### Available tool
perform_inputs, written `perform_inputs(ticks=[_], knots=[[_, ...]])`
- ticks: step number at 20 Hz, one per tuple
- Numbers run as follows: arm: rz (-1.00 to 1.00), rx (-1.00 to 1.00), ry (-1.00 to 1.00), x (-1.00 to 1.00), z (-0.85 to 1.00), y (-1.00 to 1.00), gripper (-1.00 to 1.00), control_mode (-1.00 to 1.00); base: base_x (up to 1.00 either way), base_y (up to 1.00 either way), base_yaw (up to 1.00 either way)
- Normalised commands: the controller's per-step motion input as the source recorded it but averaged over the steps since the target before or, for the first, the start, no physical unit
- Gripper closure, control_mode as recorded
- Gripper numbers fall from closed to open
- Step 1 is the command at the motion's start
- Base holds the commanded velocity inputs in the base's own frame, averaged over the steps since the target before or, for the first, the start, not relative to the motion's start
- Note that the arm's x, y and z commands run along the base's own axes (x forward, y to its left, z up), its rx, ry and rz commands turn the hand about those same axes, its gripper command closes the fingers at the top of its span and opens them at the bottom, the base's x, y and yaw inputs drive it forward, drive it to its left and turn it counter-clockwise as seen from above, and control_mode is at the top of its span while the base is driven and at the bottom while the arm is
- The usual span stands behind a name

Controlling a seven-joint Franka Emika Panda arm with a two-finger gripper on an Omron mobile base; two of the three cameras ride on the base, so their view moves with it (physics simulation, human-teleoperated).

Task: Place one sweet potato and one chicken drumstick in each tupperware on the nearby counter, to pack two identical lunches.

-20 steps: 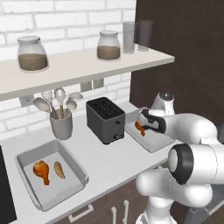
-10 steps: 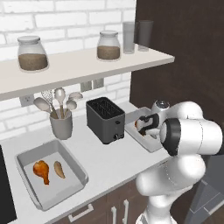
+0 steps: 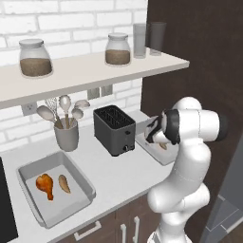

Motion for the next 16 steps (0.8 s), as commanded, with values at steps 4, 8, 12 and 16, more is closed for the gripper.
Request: perform_inputs(ticks=[4, 8, 12, 16], knots=[[0.00, 0.00, 0.06, 0.43, -0.23, -0.04, -1.00, -1.00, 0.00, 0.00, 0.00], [0.00, 0.00, 0.04, 0.06, 0.00, 0.00, -1.00, -1.00, 0.00, 0.00, 0.00], [0.00, 0.00, 0.00, 0.00, 0.13, 0.00, -1.00, -1.00, 0.00, 0.00, 0.00], [0.00, 0.00, 0.00, -0.37, 0.28, 0.10, -1.00, -1.00, 0.00, 0.00, 0.00]])
